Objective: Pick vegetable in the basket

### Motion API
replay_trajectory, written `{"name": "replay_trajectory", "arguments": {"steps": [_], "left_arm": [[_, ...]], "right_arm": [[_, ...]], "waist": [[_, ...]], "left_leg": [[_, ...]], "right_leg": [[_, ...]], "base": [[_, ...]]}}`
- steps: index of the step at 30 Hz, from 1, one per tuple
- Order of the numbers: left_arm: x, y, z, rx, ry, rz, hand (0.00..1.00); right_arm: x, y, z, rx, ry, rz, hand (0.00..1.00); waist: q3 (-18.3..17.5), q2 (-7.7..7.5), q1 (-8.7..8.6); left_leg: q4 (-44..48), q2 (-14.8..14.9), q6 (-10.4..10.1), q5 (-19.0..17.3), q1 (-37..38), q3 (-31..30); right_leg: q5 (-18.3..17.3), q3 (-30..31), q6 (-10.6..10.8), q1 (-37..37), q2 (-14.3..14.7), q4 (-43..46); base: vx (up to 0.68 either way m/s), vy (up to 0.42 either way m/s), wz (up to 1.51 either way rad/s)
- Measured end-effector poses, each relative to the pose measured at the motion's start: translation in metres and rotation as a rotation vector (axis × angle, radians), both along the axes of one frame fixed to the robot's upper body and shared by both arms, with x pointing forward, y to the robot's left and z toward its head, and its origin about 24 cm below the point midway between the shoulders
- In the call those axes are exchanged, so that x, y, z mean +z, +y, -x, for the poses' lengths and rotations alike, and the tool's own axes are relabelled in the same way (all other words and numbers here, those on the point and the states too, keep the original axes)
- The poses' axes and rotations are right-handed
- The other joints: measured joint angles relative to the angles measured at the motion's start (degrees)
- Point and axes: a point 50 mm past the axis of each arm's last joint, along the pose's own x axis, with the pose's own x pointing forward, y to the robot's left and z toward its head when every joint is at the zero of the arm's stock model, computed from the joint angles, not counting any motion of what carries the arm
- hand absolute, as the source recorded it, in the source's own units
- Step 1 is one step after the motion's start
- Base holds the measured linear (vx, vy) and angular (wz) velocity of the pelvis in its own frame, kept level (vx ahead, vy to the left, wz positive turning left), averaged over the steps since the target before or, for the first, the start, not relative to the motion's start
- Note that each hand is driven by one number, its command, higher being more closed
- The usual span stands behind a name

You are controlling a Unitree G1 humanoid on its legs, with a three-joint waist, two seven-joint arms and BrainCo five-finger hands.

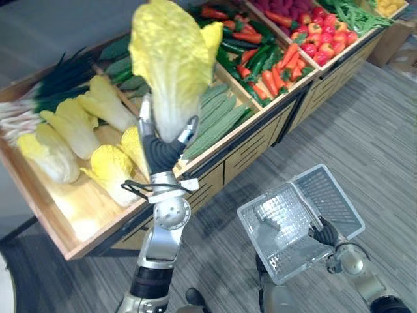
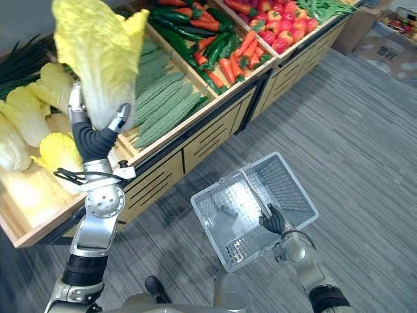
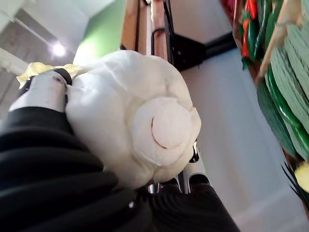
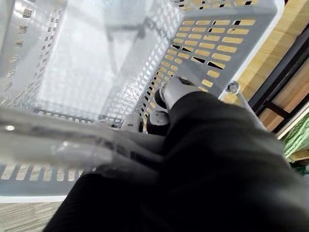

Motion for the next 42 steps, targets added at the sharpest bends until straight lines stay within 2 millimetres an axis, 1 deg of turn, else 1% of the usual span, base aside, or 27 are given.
{"name": "replay_trajectory", "arguments": {"steps": [2, 3, 7, 8, 9, 13, 15, 16, 17, 19, 20, 22, 23, 24, 25, 26, 27, 28, 29, 30, 31, 32, 33, 36, 39, 42], "left_arm": [[-0.013, -0.005, -0.007, -0.047, 0.073, -0.062, 1.00], [-0.016, -0.007, -0.008, -0.058, 0.091, -0.073, 1.00], [-0.039, -0.015, -0.017, -0.125, 0.215, -0.147, 1.00], [-0.043, -0.016, -0.018, -0.134, 0.231, -0.157, 1.00], [-0.047, -0.017, -0.019, -0.152, 0.256, -0.178, 1.00], [-0.054, -0.025, -0.021, -0.216, 0.289, -0.219, 1.00], [-0.053, -0.031, -0.020, -0.273, 0.286, -0.230, 1.00], [-0.053, -0.036, -0.019, -0.318, 0.283, -0.260, 1.00], [-0.053, -0.039, -0.019, -0.342, 0.282, -0.265, 1.00], [-0.056, -0.048, -0.015, -0.451, 0.298, -0.291, 1.00], [-0.057, -0.051, -0.014, -0.473, 0.298, -0.309, 1.00], [-0.062, -0.062, -0.009, -0.569, 0.314, -0.344, 1.00], [-0.064, -0.069, -0.005, -0.621, 0.322, -0.366, 1.00], [-0.065, -0.074, -0.003, -0.650, 0.325, -0.372, 1.00], [-0.065, -0.082, 0.000, -0.701, 0.321, -0.389, 1.00], [-0.061, -0.088, 0.005, -0.747, 0.301, -0.407, 1.00], [-0.060, -0.091, 0.007, -0.769, 0.287, -0.417, 1.00], [-0.054, -0.098, 0.012, -0.814, 0.249, -0.445, 1.00], [-0.052, -0.100, 0.014, -0.831, 0.234, -0.456, 1.00], [-0.051, -0.102, 0.016, -0.851, 0.224, -0.464, 1.00], [-0.052, -0.104, 0.018, -0.862, 0.225, -0.466, 1.00], [-0.053, -0.108, 0.020, -0.890, 0.227, -0.482, 1.00], [-0.054, -0.111, 0.023, -0.911, 0.225, -0.492, 1.00], [-0.057, -0.115, 0.026, -0.940, 0.232, -0.509, 1.00], [-0.061, -0.117, 0.030, -0.970, 0.246, -0.535, 1.00], [-0.065, -0.118, 0.033, -1.002, 0.270, -0.547, 1.00]], "right_arm": [[0.006, -0.003, -0.005, 0.037, 0.001, 0.032, 1.00], [0.008, -0.003, -0.007, 0.043, -0.002, 0.041, 1.00], [0.022, -0.004, -0.021, 0.076, -0.036, 0.072, 1.00], [0.024, -0.004, -0.023, 0.080, -0.040, 0.071, 1.00], [0.027, -0.002, -0.027, 0.087, -0.049, 0.067, 1.00], [0.038, -0.002, -0.038, 0.074, -0.088, 0.029, 1.00], [0.043, -0.004, -0.041, 0.066, -0.102, 0.017, 1.00], [0.046, -0.005, -0.044, 0.063, -0.112, 0.018, 1.00], [0.048, -0.005, -0.045, 0.064, -0.116, 0.022, 1.00], [0.054, -0.004, -0.052, 0.073, -0.132, 0.032, 1.00], [0.056, -0.003, -0.053, 0.078, -0.135, 0.033, 1.00], [0.060, 0.002, -0.058, 0.095, -0.149, 0.023, 1.00], [0.062, 0.005, -0.059, 0.105, -0.158, 0.019, 1.00], [0.063, 0.005, -0.060, 0.106, -0.161, 0.018, 1.00], [0.065, 0.006, -0.060, 0.110, -0.168, 0.013, 1.00], [0.070, 0.007, -0.061, 0.125, -0.183, 0.018, 1.00], [0.073, 0.007, -0.061, 0.136, -0.188, 0.023, 1.00], [0.079, 0.007, -0.060, 0.174, -0.195, 0.053, 1.00], [0.082, 0.007, -0.059, 0.190, -0.197, 0.065, 1.00], [0.088, 0.007, -0.059, 0.217, -0.205, 0.086, 1.00], [0.090, 0.007, -0.058, 0.232, -0.203, 0.097, 1.00], [0.092, 0.007, -0.056, 0.257, -0.199, 0.121, 1.00], [0.097, 0.007, -0.056, 0.270, -0.211, 0.134, 1.00], [0.107, 0.006, -0.055, 0.297, -0.233, 0.160, 1.00], [0.118, 0.008, -0.054, 0.330, -0.258, 0.146, 1.00], [0.122, 0.010, -0.052, 0.340, -0.269, 0.107, 1.00]], "waist": [[-0.32, -0.04, -0.10], [-0.35, -0.02, -0.20], [-0.54, -0.08, -0.32], [-0.54, -0.08, -0.54], [-0.54, -0.07, -1.22], [-0.57, -0.02, -1.58], [-0.58, 0.00, -1.66], [-0.59, 0.03, -1.58], [-0.60, 0.04, -1.57], [-0.81, 0.42, -1.52], [-0.84, 0.46, -1.49], [-1.16, 0.96, -1.38], [-1.39, 1.32, -1.30], [-1.48, 1.43, -1.31], [-1.62, 1.50, -1.09], [-1.84, 1.88, -0.60], [-2.09, 2.17, -0.50], [-2.57, 2.57, -0.24], [-2.94, 2.38, -0.14], [-3.76, 2.85, 0.08], [-4.14, 3.48, -0.01], [-4.66, 4.32, -0.10], [-4.92, 4.74, -0.07], [-4.97, 4.74, 0.01], [-5.03, 4.78, 0.03], [-5.41, 4.84, 0.00]], "left_leg": [[0.98, 0.22, -0.30, -1.05, 0.98, 2.10], [1.18, 0.26, -0.37, -1.27, 1.08, 2.48], [3.30, 0.71, -0.93, -3.23, 1.88, 6.46], [3.69, 0.81, -1.01, -3.48, 1.97, 6.80], [4.70, 1.26, -1.09, -4.17, 2.10, 7.51], [9.44, 3.09, -1.51, -7.25, 2.14, 9.73], [11.78, 4.21, -1.62, -8.72, 1.90, 10.70], [13.96, 5.31, -1.71, -9.93, 1.70, 11.36], [14.62, 5.68, -1.75, -10.30, 1.72, 11.65], [17.49, 7.84, -1.96, -11.72, 1.88, 13.56], [18.08, 8.36, -2.02, -11.98, 1.93, 14.12], [19.30, 10.09, -2.21, -12.63, 2.28, 16.29], [19.74, 10.86, -2.33, -12.73, 2.85, 17.80], [20.14, 11.32, -2.45, -12.86, 3.01, 18.19], [20.76, 11.83, -2.69, -13.07, 3.63, 19.62], [21.39, 12.32, -3.20, -13.33, 3.94, 21.11], [21.73, 12.62, -3.39, -13.45, 4.12, 21.88], [22.69, 13.11, -4.12, -14.13, 4.22, 22.71], [23.27, 13.18, -4.36, -14.44, 4.33, 23.12], [24.93, 14.21, -5.12, -15.02, 4.43, 23.80], [25.54, 15.01, -5.41, -15.13, 4.44, 24.02], [26.67, 16.63, -6.02, -15.07, 4.82, 24.92], [27.30, 17.79, -6.64, -14.83, 4.90, 25.22], [28.16, 19.37, -7.23, -14.57, 5.17, 25.71], [28.18, 19.55, -7.31, -14.54, 5.28, 26.21], [28.43, 19.82, -7.52, -14.67, 5.29, 26.40]], "right_leg": [[0.31, 2.26, 0.12, -0.10, 0.56, -0.05], [0.36, 2.62, 0.20, -0.15, 0.63, -0.06], [1.05, 6.45, 0.58, -1.15, 1.59, -0.14], [1.14, 7.00, 0.62, -1.18, 1.72, -0.15], [1.27, 7.69, 0.73, -1.16, 1.99, -0.15], [2.10, 10.16, 0.90, -1.27, 2.95, -0.21], [2.68, 11.15, 1.19, -1.44, 3.45, -0.25], [3.39, 12.05, 1.09, -1.54, 4.00, -0.30], [3.64, 12.27, 1.14, -1.52, 4.13, -0.30], [6.03, 13.55, 1.05, -1.79, 5.55, -0.63], [6.95, 13.88, 1.17, -1.87, 5.91, -0.96], [10.71, 15.15, 0.94, -2.12, 7.49, -2.48], [12.30, 15.60, 0.42, -2.10, 8.30, -3.17], [12.42, 15.59, 0.28, -2.09, 8.66, -3.17], [12.41, 15.69, 0.28, -2.05, 9.23, -3.16], [12.38, 15.64, 0.29, -2.22, 9.98, -3.15], [12.34, 15.63, 0.30, -2.41, 10.27, -3.15], [11.15, 15.53, -0.77, -2.57, 10.62, -3.13], [9.54, 15.37, -1.71, -2.52, 10.52, -2.98], [6.87, 15.10, -2.50, -2.59, 10.99, -2.96], [6.81, 14.77, -2.58, -2.62, 11.35, -2.96], [6.50, 14.29, -2.93, -2.59, 12.25, -2.81], [6.15, 13.94, -3.45, -2.72, 13.04, -2.41], [5.81, 13.54, -3.91, -2.84, 14.14, -1.85], [5.75, 13.55, -4.00, -3.08, 14.34, -1.61], [5.96, 13.40, -3.73, -3.14, 14.43, -1.60]], "base": [[0.00, -0.022, -0.50], [-0.01, -0.023, -0.45], [-0.03, -0.022, -0.46], [-0.03, -0.027, -0.37], [-0.02, -0.022, -0.37], [-0.03, -0.028, -0.35], [-0.06, -0.029, -0.31], [-0.05, -0.025, -0.32], [-0.05, -0.019, -0.38], [-0.05, -0.010, -0.42], [-0.05, -0.008, -0.42], [-0.04, -0.006, -0.52], [-0.03, 0.000, -0.51], [-0.01, -0.004, -0.45], [0.00, -0.010, -0.50], [-0.01, -0.024, -0.53], [-0.01, -0.030, -0.51], [0.00, -0.031, -0.29], [0.02, -0.050, -0.34], [0.03, -0.063, -0.19], [0.04, -0.093, -0.15], [0.03, -0.107, -0.01], [0.03, -0.099, 0.01], [-0.01, -0.061, -0.02], [-0.01, -0.015, -0.04], [0.00, 0.023, 0.00]]}}
